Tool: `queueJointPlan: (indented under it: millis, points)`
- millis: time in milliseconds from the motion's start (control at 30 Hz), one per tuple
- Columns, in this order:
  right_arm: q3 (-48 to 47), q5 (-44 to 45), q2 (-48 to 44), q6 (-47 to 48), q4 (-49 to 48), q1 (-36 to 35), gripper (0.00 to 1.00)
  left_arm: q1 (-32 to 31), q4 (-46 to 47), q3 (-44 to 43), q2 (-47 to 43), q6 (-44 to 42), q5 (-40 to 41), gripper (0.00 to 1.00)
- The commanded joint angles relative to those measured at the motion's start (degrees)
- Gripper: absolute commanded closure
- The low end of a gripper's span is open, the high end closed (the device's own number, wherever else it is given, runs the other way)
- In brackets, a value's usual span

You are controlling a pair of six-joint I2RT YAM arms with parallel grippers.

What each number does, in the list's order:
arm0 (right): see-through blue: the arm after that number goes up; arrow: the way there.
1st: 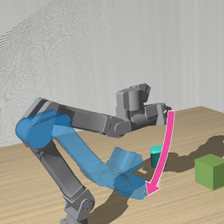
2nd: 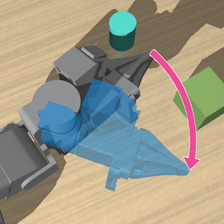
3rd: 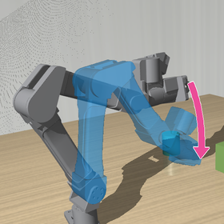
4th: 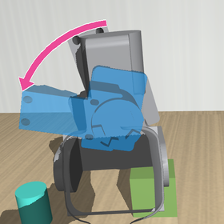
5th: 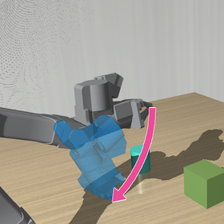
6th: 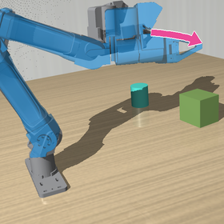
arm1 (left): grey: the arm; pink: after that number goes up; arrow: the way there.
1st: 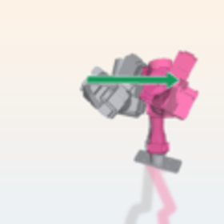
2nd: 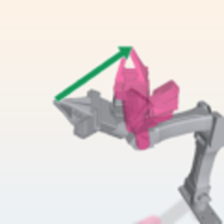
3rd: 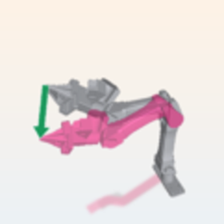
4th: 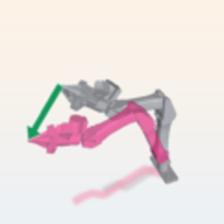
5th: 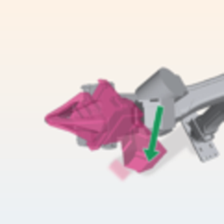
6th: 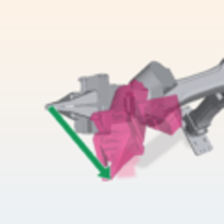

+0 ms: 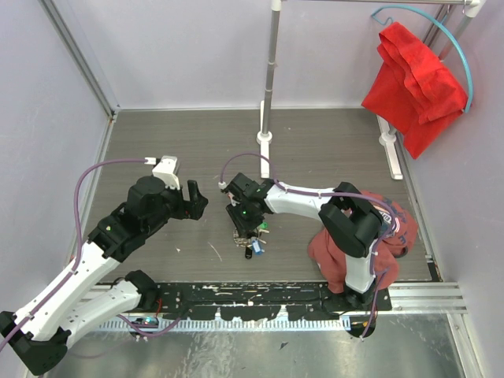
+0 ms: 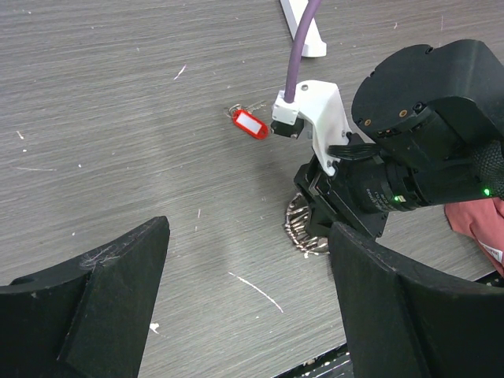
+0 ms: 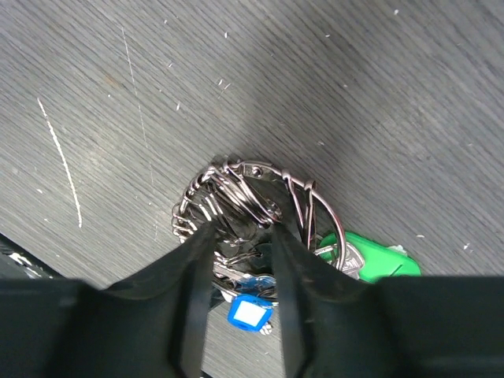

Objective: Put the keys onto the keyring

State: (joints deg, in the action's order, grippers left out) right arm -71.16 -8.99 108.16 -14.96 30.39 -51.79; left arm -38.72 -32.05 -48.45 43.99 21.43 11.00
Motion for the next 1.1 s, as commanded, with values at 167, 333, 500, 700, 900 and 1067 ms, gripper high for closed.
queueJointPlan:
  millis: [167,333,500,700,900,1067]
  points:
    - [-2.03,-0.41,-1.53,0.37,-1.53,-0.72,0.91,0.31,1.86,0.21,0.17,-0.68,-0.54,0.12]
    - [-2.39,-0.38,-4.51,0.81,-0.57,-0.68,0.96,0.24,1.89,0.36,-0.04,-0.78,-0.48,0.12]
    - [-2.84,0.19,-8.57,1.13,0.88,-0.68,0.97,0.23,3.01,0.92,-0.85,-1.74,-1.98,0.12]
    - [-3.42,0.30,-14.00,3.37,2.46,-0.68,0.99,0.23,7.48,3.19,-5.09,-3.90,-6.82,0.10]
    - [-6.43,-2.24,-19.20,6.65,6.36,-0.68,0.99,0.23,12.86,4.26,-7.83,-6.29,-16.04,0.12]
    - [-9.97,-6.18,-23.83,9.75,10.95,-0.60,0.99,0.23,15.64,4.15,-7.55,-8.74,-25.49,0.17]
